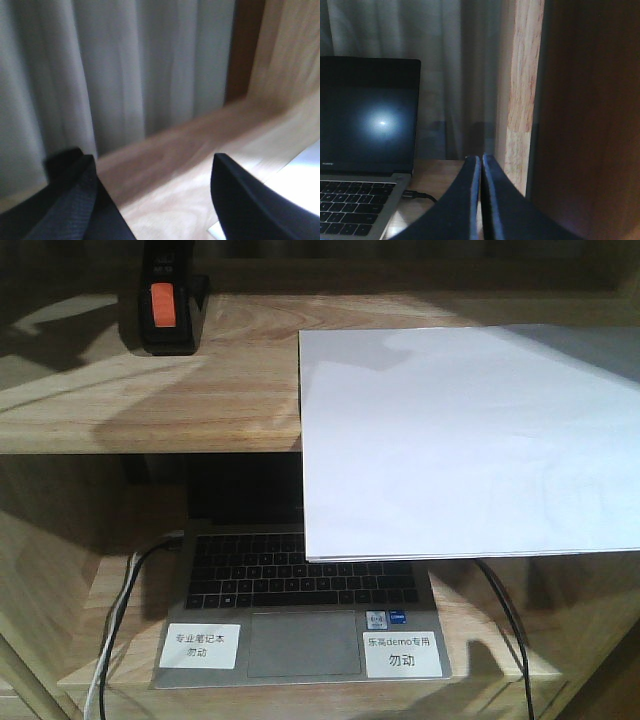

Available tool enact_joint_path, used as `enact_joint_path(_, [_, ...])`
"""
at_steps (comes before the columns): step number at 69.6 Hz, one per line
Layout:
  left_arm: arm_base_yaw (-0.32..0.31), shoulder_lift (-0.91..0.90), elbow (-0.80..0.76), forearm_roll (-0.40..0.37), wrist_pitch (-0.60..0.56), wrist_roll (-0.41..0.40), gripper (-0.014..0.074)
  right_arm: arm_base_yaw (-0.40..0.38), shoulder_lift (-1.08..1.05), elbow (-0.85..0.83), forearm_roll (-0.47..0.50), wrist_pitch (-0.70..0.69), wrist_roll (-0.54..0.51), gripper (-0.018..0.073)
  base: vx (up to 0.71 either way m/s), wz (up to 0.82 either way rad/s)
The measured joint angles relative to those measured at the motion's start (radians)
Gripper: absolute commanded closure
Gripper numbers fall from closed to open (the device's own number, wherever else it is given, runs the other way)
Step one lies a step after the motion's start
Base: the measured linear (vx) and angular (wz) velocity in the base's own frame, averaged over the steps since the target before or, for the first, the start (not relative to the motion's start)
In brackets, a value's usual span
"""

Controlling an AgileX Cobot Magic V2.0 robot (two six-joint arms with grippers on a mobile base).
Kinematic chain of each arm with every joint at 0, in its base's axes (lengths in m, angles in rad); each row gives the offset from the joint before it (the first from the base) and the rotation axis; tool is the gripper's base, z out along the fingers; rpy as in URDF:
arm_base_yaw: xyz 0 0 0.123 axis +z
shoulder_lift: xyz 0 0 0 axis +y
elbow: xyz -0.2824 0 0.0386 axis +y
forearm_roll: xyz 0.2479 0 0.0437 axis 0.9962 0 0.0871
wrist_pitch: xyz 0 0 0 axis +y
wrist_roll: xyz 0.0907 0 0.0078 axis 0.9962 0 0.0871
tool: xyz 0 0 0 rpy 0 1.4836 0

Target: Grab stapler and paper to desk for stapling

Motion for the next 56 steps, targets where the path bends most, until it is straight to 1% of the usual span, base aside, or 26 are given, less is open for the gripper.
enact_joint_path(6, [-0.049,0.037,-0.034,0.167,0.038,-0.135,0.0135,0.000,0.000,0.000,0.000,0.000,0.000,0.0569,0.00,0.00])
enact_joint_path(7, [-0.056,0.043,-0.040,0.209,0.045,-0.156,0.0135,0.000,0.000,0.000,0.000,0.000,0.000,0.0569,0.00,0.00])
enact_joint_path(13, [-0.100,0.078,-0.087,0.372,0.100,-0.287,0.0135,0.000,0.000,0.000,0.000,0.000,0.000,0.0569,0.00,0.00])
enact_joint_path(14, [-0.106,0.083,-0.094,0.410,0.109,-0.308,0.0135,0.000,0.000,0.000,0.000,0.000,0.000,0.0569,0.00,0.00])
enact_joint_path(16, [-0.116,0.096,-0.113,0.457,0.131,-0.359,0.0135,0.000,0.000,0.000,0.000,0.000,0.000,0.0569,0.00,0.00])
enact_joint_path(21, [-0.133,0.118,-0.152,0.565,0.173,-0.456,0.0135,0.000,0.000,0.000,0.000,0.000,0.000,0.0569,0.00,0.00])
enact_joint_path(24, [-0.135,0.131,-0.179,0.609,0.201,-0.516,0.0135,0.000,0.000,0.000,0.000,0.000,0.000,0.0569,0.00,0.00])
enact_joint_path(30, [-0.136,0.150,-0.223,0.665,0.244,-0.603,0.0135,0.000,0.000,0.000,0.000,0.000,0.000,0.0569,0.00,0.00])
enact_joint_path(40, [-0.136,0.177,-0.278,0.701,0.310,-0.688,0.0135,0.000,0.000,0.000,0.000,0.000,0.000,0.0569,0.00,0.00])
enact_joint_path(45, [-0.136,0.190,-0.296,0.706,0.334,-0.716,0.0135,0.000,0.000,0.000,0.000,0.000,0.000,0.0569,0.00,0.00])
enact_joint_path(56, [-0.136,0.213,-0.305,0.708,0.363,-0.740,0.0134,0.000,0.000,0.000,0.000,0.000,0.000,0.0569,0.00,0.00])
